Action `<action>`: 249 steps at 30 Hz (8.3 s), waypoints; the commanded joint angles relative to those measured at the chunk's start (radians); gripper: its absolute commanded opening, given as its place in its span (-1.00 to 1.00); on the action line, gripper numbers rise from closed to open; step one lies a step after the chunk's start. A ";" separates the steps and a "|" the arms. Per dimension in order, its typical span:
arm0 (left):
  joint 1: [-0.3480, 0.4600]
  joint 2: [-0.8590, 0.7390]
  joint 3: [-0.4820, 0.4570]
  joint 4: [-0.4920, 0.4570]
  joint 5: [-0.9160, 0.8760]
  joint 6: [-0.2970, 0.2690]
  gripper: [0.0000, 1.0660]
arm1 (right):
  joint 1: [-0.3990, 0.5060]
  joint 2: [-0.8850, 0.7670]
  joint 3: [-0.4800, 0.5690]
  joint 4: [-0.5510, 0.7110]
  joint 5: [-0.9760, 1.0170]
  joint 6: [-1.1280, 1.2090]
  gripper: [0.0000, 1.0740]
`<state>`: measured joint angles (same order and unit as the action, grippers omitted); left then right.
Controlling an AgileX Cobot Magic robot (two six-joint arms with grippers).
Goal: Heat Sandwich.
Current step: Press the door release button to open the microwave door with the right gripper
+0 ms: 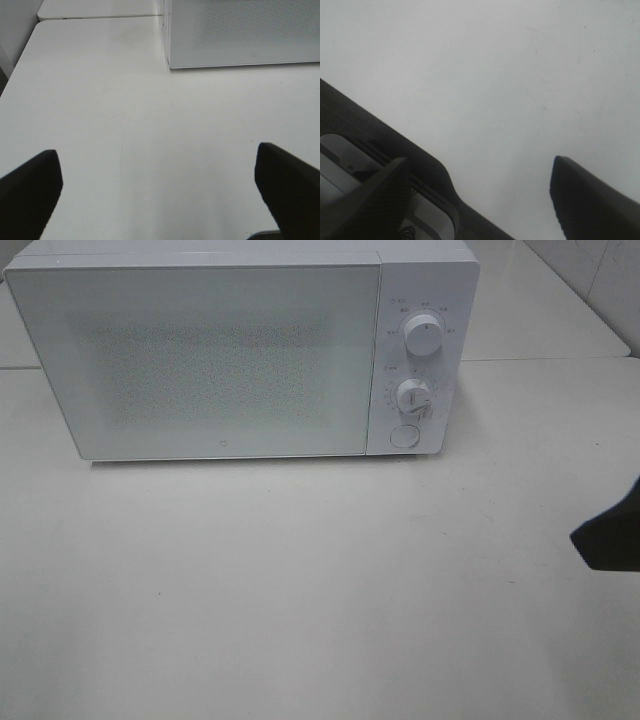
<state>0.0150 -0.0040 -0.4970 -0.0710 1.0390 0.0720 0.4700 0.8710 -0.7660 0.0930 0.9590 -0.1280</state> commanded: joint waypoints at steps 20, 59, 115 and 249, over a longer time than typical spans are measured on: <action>-0.005 -0.027 0.002 -0.004 -0.010 -0.005 0.89 | -0.064 -0.613 0.105 -0.058 0.173 0.128 0.40; -0.005 -0.023 0.002 -0.003 -0.010 -0.005 0.89 | -0.370 -0.890 0.244 -0.084 0.053 0.135 0.40; -0.005 -0.023 0.002 -0.003 -0.010 -0.004 0.89 | -0.340 0.254 0.314 -0.083 -1.418 0.128 0.40; -0.005 -0.022 0.002 -0.003 -0.010 -0.003 0.89 | 0.075 1.176 -0.030 0.467 -1.803 1.479 -0.98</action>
<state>0.0150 -0.0040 -0.4970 -0.0710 1.0390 0.0720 0.5500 2.0380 -0.7790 0.5750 -0.8520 1.3480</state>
